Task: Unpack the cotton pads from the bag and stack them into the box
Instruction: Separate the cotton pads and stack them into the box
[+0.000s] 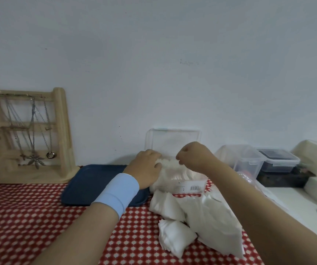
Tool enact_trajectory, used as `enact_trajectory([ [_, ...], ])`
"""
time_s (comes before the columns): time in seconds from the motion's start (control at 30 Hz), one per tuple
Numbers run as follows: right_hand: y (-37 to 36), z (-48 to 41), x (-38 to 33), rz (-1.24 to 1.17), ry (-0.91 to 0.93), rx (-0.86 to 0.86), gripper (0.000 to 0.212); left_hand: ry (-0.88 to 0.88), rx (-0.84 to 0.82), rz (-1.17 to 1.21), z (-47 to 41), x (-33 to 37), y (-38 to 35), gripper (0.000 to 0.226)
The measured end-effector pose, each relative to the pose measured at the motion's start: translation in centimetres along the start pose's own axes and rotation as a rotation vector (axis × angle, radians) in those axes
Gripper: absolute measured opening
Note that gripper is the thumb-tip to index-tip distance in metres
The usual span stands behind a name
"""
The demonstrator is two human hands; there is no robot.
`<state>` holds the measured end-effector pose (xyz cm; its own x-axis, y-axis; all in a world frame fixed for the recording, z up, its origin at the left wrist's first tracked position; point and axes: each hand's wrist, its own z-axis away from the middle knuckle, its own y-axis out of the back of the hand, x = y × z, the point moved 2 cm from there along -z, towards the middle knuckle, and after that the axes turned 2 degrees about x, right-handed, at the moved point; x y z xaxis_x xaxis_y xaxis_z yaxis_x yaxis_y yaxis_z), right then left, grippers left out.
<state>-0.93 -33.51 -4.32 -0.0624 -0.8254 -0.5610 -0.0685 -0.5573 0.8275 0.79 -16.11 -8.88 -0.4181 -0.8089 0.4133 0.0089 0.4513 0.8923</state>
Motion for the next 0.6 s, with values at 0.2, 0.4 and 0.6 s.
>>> enact_trajectory([
  [0.2,-2.7,0.7,3.2,0.434,0.156,-0.227,0.049,0.008,-0.275,-0.226,-1.0,1.9,-2.6,0.059],
  [0.4,-1.4,1.8,2.7,0.438,0.216,-0.214,0.051,0.037,-0.178,-0.090,-0.5,1.7,-2.2,0.063],
  [0.6,-0.6,4.8,0.4,0.295,0.364,-0.111,0.030,-0.010,0.213,0.136,3.3,2.0,-0.2,0.034],
])
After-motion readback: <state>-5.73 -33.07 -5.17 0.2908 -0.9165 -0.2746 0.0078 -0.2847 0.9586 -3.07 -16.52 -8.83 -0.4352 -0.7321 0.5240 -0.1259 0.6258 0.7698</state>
